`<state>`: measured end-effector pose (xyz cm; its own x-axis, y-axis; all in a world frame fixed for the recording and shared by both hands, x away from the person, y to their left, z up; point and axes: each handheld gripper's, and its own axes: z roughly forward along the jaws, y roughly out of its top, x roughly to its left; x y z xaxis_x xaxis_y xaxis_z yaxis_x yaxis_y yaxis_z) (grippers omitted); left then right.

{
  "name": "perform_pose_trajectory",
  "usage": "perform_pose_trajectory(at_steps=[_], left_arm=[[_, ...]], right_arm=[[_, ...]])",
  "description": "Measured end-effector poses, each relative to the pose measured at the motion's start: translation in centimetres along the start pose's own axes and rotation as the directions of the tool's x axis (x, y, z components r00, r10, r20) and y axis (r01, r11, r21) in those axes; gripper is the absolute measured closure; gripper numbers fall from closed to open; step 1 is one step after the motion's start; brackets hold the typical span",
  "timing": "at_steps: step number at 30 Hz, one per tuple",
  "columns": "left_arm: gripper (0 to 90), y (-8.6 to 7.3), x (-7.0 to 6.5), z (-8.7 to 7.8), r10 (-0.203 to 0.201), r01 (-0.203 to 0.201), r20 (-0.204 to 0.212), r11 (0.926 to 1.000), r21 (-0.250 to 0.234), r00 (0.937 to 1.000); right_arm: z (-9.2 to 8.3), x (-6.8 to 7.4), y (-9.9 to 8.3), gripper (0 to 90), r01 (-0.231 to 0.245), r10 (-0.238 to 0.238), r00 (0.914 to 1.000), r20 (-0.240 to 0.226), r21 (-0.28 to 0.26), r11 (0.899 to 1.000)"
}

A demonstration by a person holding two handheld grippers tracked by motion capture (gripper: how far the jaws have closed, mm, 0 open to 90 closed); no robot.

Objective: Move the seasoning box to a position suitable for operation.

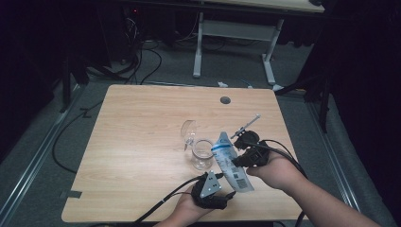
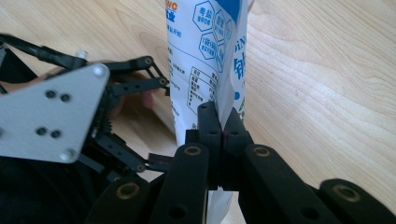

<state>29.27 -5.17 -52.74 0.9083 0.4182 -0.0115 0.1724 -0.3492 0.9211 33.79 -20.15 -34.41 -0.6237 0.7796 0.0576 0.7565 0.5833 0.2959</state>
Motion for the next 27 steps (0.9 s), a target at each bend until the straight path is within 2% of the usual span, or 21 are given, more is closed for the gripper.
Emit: perform_pose_trajectory(at_steps=[6, 7, 14, 16, 20, 22, 24, 25, 27], left_arm=[[28.9, 0.1, 0.1, 0.4, -0.009, 0.009, -0.014, 0.9999, -0.005, 0.9999], [28.8, 0.1, 0.1, 0.5, -0.010, 0.010, -0.014, 0.9999, -0.007, 0.9998], [29.2, 0.4, -0.2, 0.7, 0.003, -0.003, -0.025, 0.9999, -0.010, 0.9997], [32.6, 0.5, -0.5, 0.7, 0.025, -0.025, -0.043, 0.9996, -0.013, 0.9988], [36.7, 0.7, -0.7, 0.6, 0.019, -0.019, -0.055, 0.9997, -0.014, 0.9983], [39.2, 0.8, -0.8, 0.6, 0.014, -0.015, -0.061, 0.9998, -0.015, 0.9981], [41.7, 0.9, -0.9, 0.6, 0.008, -0.009, -0.073, 0.9998, -0.016, 0.9973], [46.9, 1.0, -0.8, 0.4, -0.006, 0.004, -0.067, 0.9998, -0.019, 0.9977], [47.9, 1.1, -0.8, 0.5, -0.019, 0.018, -0.067, 0.9998, -0.010, 0.9976]], right_arm=[[0.0, 0.4, 0.2, 90.0, 0.015, -0.015, 0.9998, -0.013, -0.014, 1.000], [-0.1, 0.6, 0.2, 90.0, 0.006, -0.006, 0.9999, -0.016, -0.011, 1.000], [0.0, 0.7, 0.3, 90.0, 0.016, -0.016, 0.9997, -0.018, -0.013, 1.000], [0.0, 0.6, 0.4, 90.0, 0.016, -0.017, 0.9996, -0.021, -0.017, 1.000], [0.0, 0.5, 0.3, 90.0, 0.018, -0.018, 0.9997, -0.013, -0.015, 1.000], [-0.1, 0.5, 0.3, 90.0, 0.007, -0.008, 0.9999, -0.011, -0.014, 1.000], [-0.1, 0.5, 0.4, 89.9, 0.016, -0.016, 0.9998, -0.007, -0.014, 1.000], [0.0, 0.5, 0.4, 89.9, 0.012, -0.012, 0.9999, -0.011, -0.019, 1.000], [0.0, 0.5, 0.4, 89.8, 0.015, -0.016, 0.9998, -0.016, -0.023, 1.000]])
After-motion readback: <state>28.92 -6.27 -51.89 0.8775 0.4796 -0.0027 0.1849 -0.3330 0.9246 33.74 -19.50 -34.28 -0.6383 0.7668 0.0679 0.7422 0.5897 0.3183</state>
